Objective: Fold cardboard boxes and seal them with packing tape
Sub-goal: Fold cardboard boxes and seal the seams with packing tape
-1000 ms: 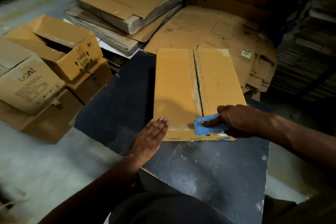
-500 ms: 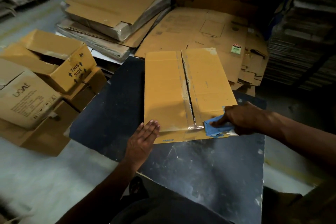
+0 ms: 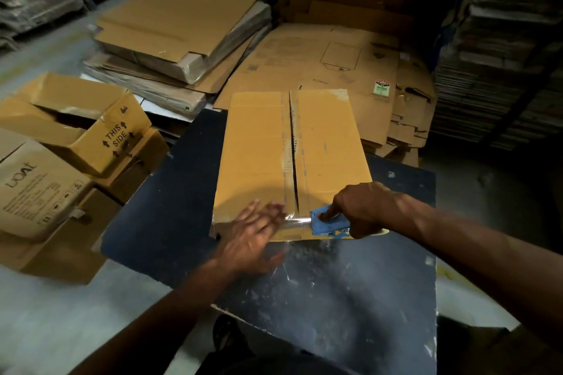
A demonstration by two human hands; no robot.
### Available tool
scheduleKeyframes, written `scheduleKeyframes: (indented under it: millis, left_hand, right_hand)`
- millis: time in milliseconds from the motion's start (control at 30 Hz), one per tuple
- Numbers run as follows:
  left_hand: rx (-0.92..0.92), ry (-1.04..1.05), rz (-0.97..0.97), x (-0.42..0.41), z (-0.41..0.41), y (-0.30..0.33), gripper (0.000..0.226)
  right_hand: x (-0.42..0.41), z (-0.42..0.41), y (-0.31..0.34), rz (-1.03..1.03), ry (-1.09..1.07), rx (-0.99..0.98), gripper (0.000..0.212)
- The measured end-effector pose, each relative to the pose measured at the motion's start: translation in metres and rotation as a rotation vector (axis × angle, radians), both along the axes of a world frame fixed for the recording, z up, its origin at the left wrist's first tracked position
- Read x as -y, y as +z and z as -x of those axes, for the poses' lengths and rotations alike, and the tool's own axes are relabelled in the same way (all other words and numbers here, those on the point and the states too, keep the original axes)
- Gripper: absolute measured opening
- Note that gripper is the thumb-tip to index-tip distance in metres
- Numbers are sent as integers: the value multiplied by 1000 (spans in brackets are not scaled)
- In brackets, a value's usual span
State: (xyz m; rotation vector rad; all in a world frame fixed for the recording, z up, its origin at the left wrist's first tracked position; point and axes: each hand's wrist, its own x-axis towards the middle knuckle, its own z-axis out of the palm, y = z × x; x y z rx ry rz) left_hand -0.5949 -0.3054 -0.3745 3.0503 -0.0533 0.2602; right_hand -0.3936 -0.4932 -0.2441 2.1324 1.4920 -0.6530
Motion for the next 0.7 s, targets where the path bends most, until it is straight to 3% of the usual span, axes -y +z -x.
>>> scheduleKeyframes:
  millis: [100,300,700]
  left_hand:
    - [-116,35,32,33,-23,-17,92]
    - [-225,47,-9,32,-25,-23,89]
    - [-104,32,74,34,-22,-28,88]
  right_hand:
    - [-2,-1,2,8,-17,2,68]
    - [4,-8,11,40,-39,-20,66]
    - [81,-56,22,143,-128,38,67]
